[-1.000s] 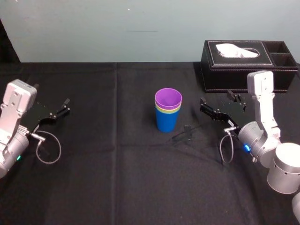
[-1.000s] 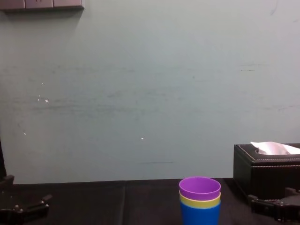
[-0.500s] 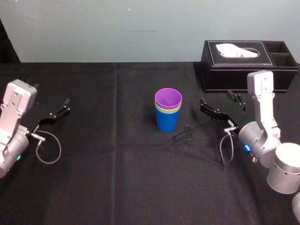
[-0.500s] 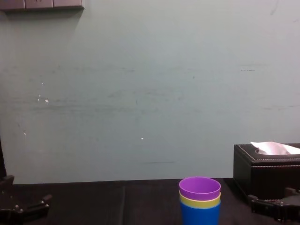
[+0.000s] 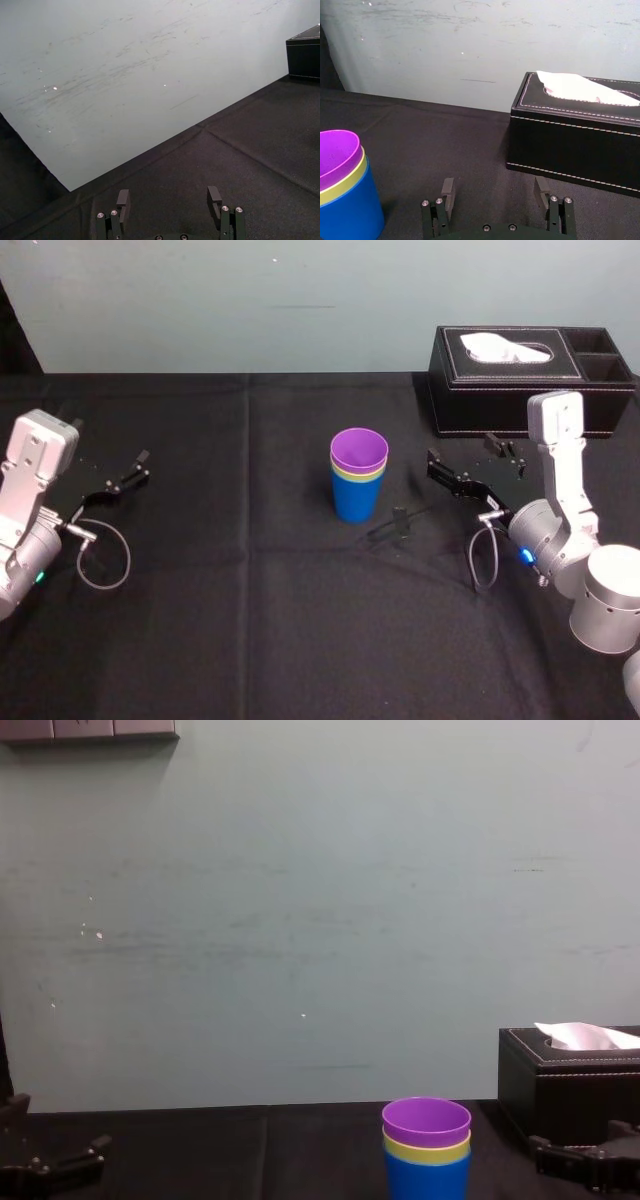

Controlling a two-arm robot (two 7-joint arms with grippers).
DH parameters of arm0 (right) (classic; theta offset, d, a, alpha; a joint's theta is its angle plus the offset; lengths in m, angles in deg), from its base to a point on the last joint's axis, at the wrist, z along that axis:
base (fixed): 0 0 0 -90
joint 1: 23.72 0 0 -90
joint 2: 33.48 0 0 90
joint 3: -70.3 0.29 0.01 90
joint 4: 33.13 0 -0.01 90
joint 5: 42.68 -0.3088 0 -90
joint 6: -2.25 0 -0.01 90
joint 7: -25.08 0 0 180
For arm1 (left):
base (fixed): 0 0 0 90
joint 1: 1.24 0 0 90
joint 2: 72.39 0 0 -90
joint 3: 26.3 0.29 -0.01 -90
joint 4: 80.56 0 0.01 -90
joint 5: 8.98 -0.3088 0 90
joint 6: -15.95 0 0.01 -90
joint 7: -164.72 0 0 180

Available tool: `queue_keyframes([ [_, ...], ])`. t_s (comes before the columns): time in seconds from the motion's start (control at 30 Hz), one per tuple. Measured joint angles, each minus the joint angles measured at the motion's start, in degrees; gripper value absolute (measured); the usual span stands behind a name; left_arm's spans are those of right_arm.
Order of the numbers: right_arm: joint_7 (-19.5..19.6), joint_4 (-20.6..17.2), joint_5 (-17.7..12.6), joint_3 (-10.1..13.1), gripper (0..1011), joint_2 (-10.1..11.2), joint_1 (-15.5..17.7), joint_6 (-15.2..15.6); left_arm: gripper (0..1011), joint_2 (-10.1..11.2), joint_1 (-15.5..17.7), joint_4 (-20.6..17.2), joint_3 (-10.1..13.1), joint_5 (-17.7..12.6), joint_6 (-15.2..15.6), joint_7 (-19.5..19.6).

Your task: Stack the three plastic cups sequentially using one hand.

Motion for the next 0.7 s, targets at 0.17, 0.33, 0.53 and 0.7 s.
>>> queue_keyframes([
  [0.17, 0.0, 0.0, 0.0, 0.0, 1003, 0.0, 0.0, 0.0, 1011, 0.0, 0.0, 0.0, 0.0, 0.0, 0.0, 0.0],
  [0.33, 0.0, 0.0, 0.0, 0.0, 1003, 0.0, 0.0, 0.0, 1011, 0.0, 0.0, 0.0, 0.0, 0.0, 0.0, 0.0],
  [0.53, 0.0, 0.0, 0.0, 0.0, 1003, 0.0, 0.0, 0.0, 1012, 0.0, 0.0, 0.0, 0.0, 0.0, 0.0, 0.0],
  [0.7, 0.0, 0.0, 0.0, 0.0, 1003, 0.0, 0.0, 0.0, 1011, 0.0, 0.0, 0.0, 0.0, 0.0, 0.0, 0.0],
])
